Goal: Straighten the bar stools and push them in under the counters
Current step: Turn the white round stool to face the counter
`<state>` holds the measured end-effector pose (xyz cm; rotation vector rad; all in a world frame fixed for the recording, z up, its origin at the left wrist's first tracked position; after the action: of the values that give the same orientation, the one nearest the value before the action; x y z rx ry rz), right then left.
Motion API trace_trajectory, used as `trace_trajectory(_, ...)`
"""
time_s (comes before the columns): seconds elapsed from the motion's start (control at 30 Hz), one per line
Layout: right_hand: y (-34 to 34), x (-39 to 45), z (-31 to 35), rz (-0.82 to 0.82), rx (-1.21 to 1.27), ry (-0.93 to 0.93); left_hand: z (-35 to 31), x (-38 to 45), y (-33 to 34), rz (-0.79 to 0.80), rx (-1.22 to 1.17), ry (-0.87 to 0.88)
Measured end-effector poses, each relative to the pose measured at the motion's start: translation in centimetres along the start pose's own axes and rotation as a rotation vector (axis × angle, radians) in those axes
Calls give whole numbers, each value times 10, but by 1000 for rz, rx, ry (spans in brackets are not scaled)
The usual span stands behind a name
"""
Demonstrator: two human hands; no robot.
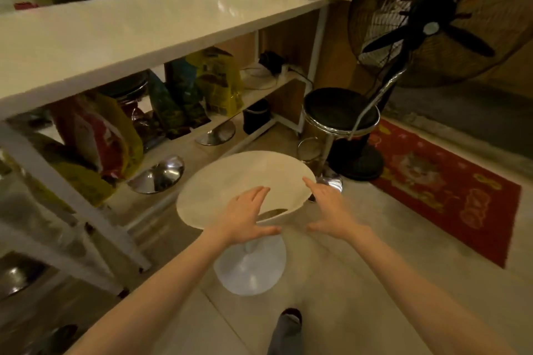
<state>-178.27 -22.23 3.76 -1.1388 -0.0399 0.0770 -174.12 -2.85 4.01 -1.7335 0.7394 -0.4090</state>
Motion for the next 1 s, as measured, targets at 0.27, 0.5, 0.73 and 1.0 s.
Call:
trace_trajectory(0.27,20,71,-83,185,-33,-6,-11,85,59,152,-91,-40)
trace_trajectory(0.5,47,109,-118,396,-2,-95,-18,99,86,183,-121,-120)
trace_trajectory(0.73,86,136,-144,703,-123,-292,-29,101,98,30,-182,-403)
trace_trajectory(1.0,112,146,-154,758,-63,-447,-36,106,111,-78,110,-605)
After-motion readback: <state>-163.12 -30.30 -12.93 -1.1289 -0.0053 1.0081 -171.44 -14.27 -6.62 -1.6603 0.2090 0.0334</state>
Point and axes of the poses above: each hand's wrist, its own x-axis towards the middle knuckle, its own y-axis out of the palm, z = x × y, the point moved 4 cm from there along x, towards the middle knuckle, and after that the axes turned 4 degrees about x, right-handed, at the moved point
